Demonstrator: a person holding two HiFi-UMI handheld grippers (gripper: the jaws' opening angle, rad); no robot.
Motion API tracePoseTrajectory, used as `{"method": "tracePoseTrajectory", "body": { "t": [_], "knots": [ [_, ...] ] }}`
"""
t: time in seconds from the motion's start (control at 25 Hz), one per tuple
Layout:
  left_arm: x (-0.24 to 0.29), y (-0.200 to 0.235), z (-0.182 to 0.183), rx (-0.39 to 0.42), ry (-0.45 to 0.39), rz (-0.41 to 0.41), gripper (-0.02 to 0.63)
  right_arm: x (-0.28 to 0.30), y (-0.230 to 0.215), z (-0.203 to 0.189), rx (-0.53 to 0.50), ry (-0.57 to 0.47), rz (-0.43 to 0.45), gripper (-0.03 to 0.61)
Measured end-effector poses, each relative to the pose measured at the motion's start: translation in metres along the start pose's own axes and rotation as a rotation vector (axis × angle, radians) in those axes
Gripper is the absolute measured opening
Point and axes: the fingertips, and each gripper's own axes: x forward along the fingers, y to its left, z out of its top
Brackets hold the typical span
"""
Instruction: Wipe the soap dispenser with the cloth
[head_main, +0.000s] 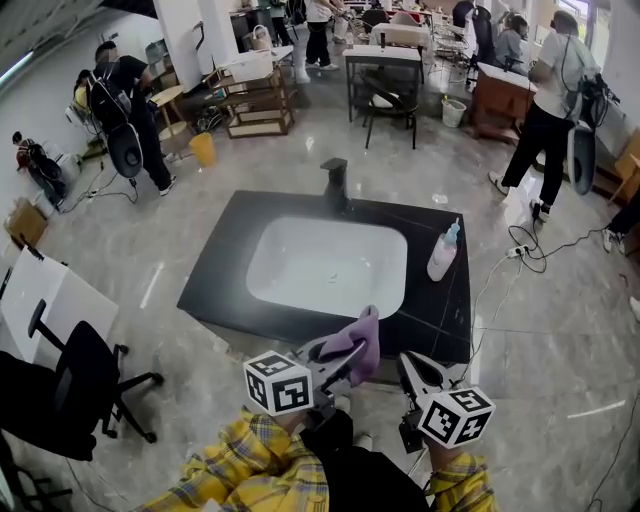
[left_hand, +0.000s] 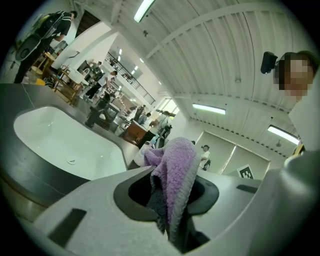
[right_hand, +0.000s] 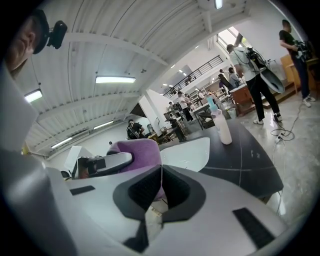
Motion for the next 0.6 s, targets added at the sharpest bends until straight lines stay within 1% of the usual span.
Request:
{"method": "tracePoseTrajectory", "body": {
  "t": [0.12,0.32,0.6],
  "knots": [
    [0.013,0.004,0.009,0.008,0.015,-0.026,0.087,0.01,-0.008,0.011,0.012,-0.007,-0.017,0.006],
    [0.025,0.023,0.026,-0.01,0.017,-0.048,0.087,0.029,-0.016,0.024,0.028,-0.019,-0.036,0.006],
    [0.047,0.05,0.047,-0.025,0.034,-0.101,0.087,0.063,-0.023,0.045,-0.03,-0.01,-0.073,0.006]
  ]
}}
